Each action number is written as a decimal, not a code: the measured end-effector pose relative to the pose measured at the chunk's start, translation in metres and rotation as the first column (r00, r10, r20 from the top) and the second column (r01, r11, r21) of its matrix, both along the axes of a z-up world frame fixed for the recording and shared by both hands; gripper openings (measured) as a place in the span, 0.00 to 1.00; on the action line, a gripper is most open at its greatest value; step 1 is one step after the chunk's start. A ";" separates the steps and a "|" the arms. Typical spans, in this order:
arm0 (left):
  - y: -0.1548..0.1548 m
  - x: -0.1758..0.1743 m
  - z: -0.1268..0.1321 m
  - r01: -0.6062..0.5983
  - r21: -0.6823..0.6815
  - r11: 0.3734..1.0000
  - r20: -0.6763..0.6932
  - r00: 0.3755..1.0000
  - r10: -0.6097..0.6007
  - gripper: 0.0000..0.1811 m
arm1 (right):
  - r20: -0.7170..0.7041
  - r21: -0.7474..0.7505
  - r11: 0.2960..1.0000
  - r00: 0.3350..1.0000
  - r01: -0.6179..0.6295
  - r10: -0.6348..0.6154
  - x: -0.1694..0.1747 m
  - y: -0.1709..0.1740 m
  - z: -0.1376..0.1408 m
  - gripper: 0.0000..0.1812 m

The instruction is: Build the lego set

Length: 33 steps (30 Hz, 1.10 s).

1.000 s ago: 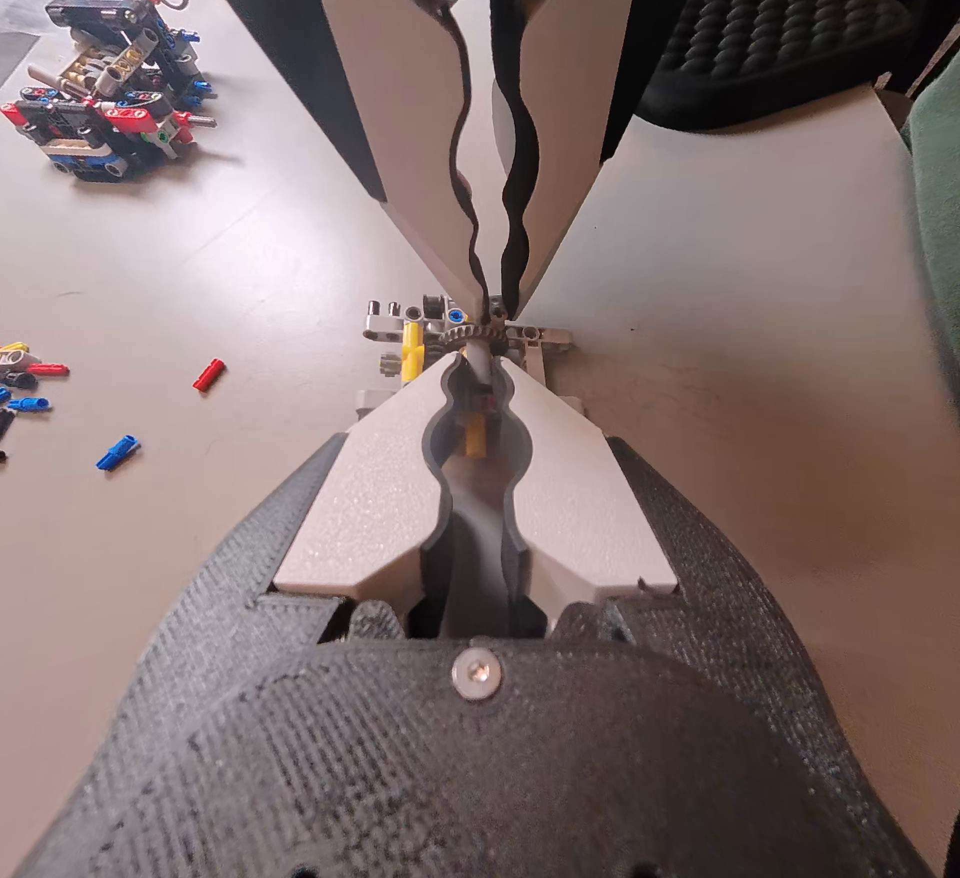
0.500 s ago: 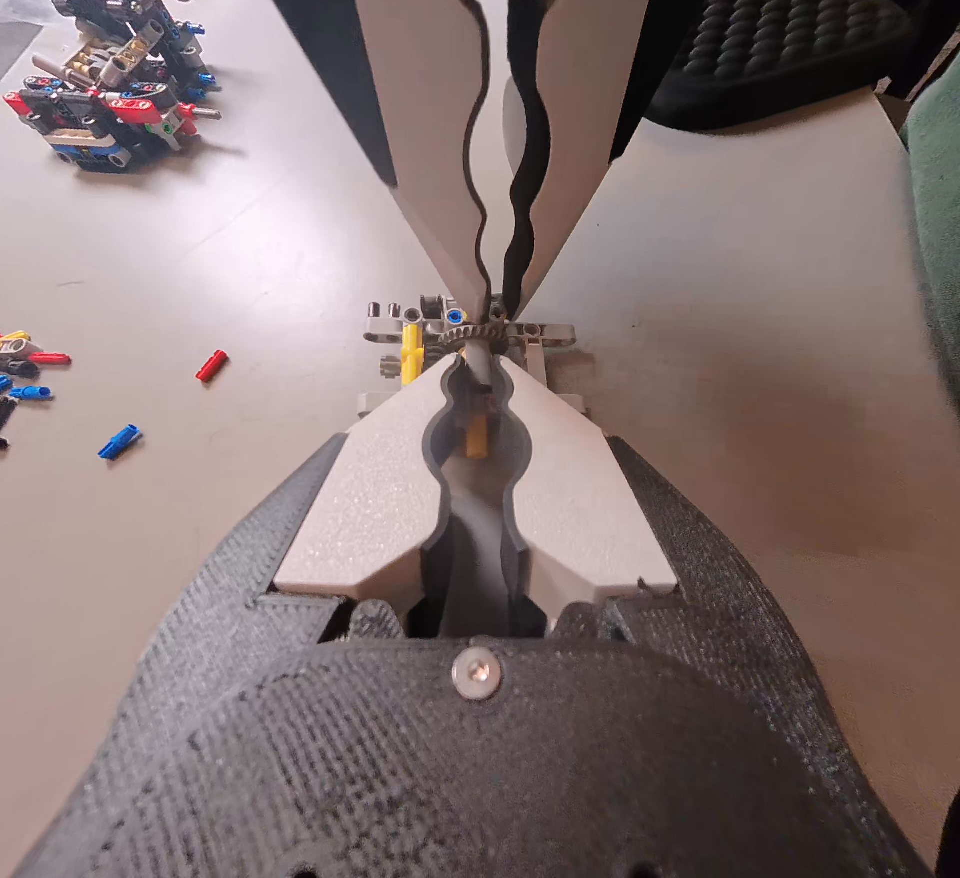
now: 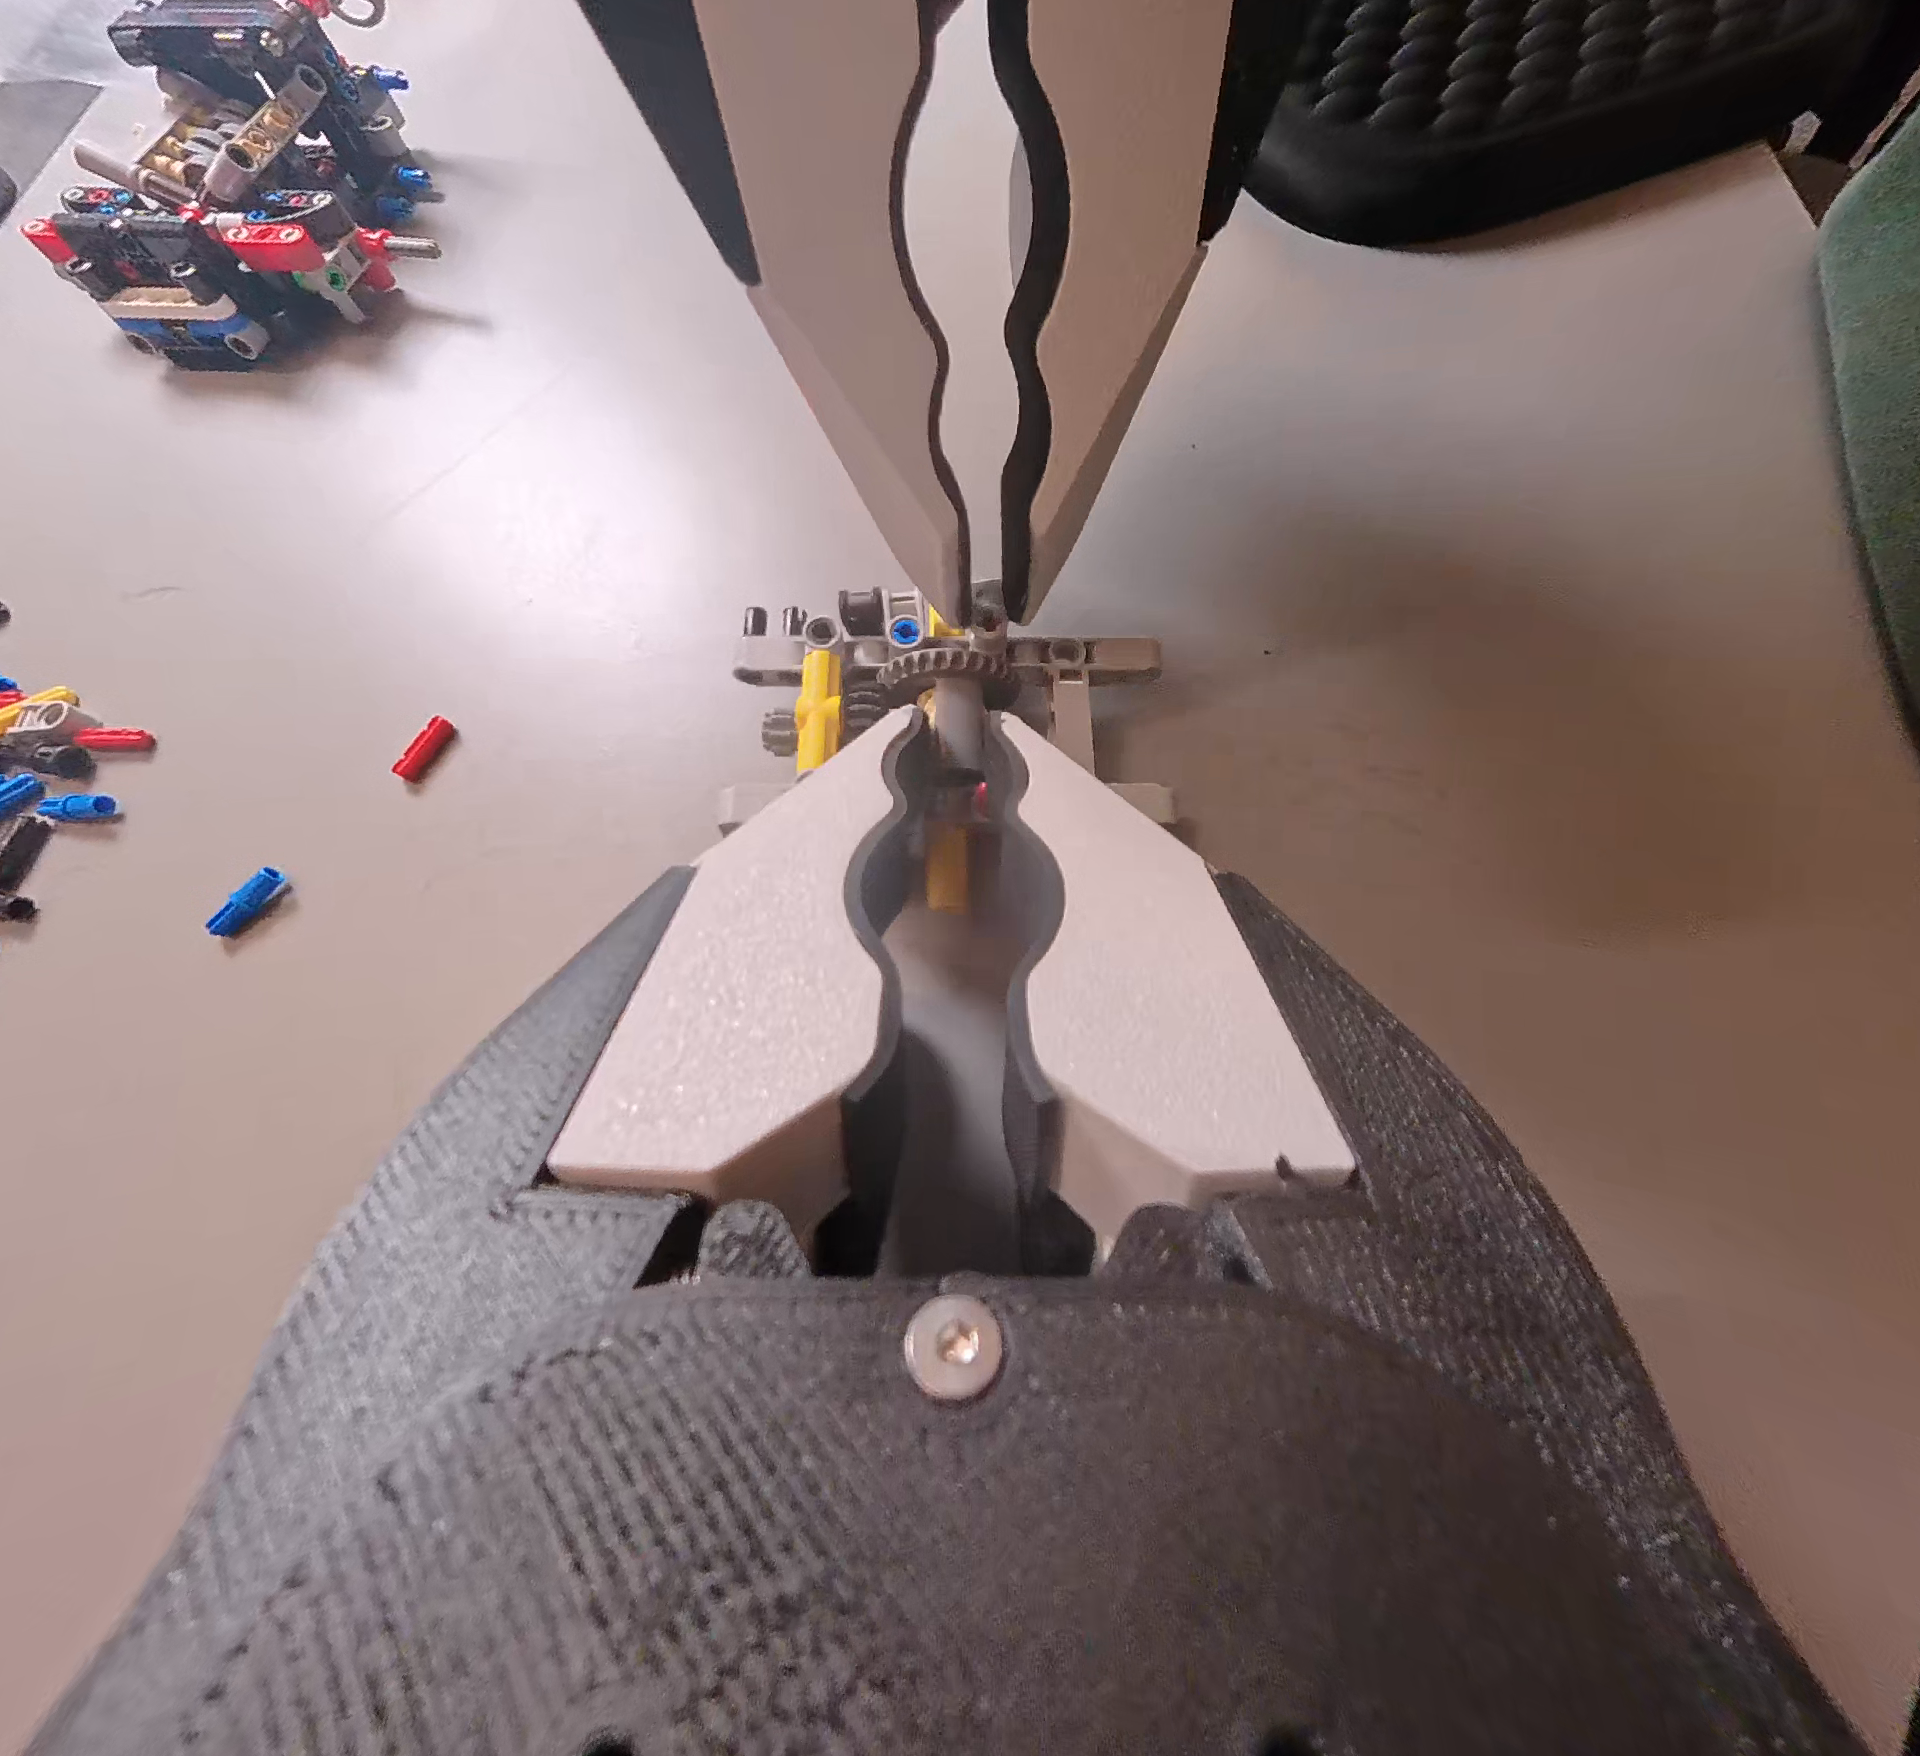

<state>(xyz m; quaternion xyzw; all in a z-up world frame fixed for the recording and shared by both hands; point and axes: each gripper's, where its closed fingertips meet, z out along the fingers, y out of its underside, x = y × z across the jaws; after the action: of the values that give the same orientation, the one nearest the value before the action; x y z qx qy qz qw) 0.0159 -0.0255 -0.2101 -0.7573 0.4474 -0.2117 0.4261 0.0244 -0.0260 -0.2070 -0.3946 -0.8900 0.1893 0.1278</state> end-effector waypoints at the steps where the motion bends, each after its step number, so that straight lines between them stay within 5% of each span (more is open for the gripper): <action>1: 0.000 0.000 0.000 0.000 0.000 1.000 0.003 1.000 0.000 0.04 | 0.022 0.009 1.000 1.000 -0.013 0.013 0.001 0.000 -0.001 0.03; 17: 0.000 -0.002 0.001 -0.003 -0.027 1.000 0.021 1.000 0.004 0.04 | 0.128 0.147 0.989 0.992 -0.024 0.005 -0.002 0.000 -0.009 0.03; 33: -0.003 -0.003 -0.002 -0.037 -0.003 0.999 -0.025 0.999 0.037 0.08 | -0.182 0.007 0.993 0.976 0.120 -0.117 -0.001 0.004 -0.007 0.04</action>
<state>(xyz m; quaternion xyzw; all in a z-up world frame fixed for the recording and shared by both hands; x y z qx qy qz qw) 0.0124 -0.0287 -0.2122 -0.7688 0.4384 -0.1951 0.4228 0.0235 -0.0221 -0.2135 -0.4270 -0.8512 0.2083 0.2231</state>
